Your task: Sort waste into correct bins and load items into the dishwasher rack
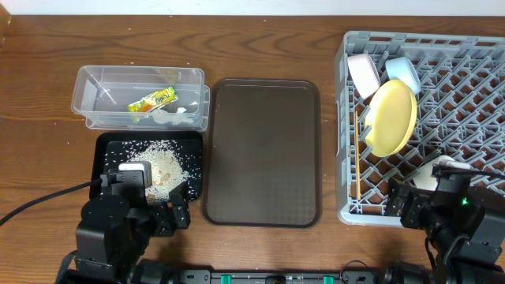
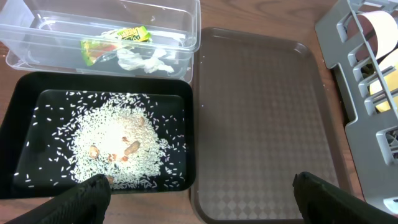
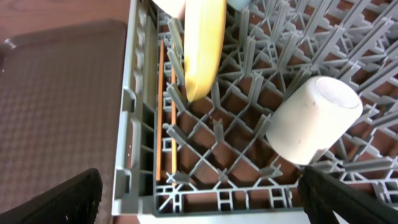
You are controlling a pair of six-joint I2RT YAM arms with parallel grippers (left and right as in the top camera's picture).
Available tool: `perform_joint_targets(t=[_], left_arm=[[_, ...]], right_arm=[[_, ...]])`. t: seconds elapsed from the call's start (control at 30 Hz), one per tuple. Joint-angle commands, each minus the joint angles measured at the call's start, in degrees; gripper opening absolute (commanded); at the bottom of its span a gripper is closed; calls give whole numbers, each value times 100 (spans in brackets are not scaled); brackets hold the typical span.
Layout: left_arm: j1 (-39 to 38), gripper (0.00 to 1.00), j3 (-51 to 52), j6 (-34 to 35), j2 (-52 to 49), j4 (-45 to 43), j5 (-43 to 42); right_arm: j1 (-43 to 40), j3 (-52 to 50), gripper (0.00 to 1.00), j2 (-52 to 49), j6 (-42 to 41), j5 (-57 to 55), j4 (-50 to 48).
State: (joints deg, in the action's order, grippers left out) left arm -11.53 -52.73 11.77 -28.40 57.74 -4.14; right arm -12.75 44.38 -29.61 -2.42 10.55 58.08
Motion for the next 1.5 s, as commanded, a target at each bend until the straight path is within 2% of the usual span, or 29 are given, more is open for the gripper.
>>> perform_joint_targets(t=[0.0,0.33,0.47,0.8,1.13,1.33,1.47], left_arm=[[-7,97,61,-59,7,4,28],[-7,97,61,-59,7,4,28],[-7,97,61,-59,7,4,28],[-7,97,61,-59,7,4,28],[-7,97,61,-59,7,4,28],[-7,97,61,-59,7,4,28],[-7,98,61,-59,7,4,28]], right_arm=[[-31,-39,99,9,-55,24,74],[-28,-46,99,52,-11,-149,155],[35,-125,99,264,-4,-149,-149],[1113,-1700,99,1801,249,-146,-2490],[1316,-3414,99,2887,289,-151,-5007],[1316,-4118,99,2931,293,-149,-5606],[1316,-4409,99,2933,295,-157,-5431]])
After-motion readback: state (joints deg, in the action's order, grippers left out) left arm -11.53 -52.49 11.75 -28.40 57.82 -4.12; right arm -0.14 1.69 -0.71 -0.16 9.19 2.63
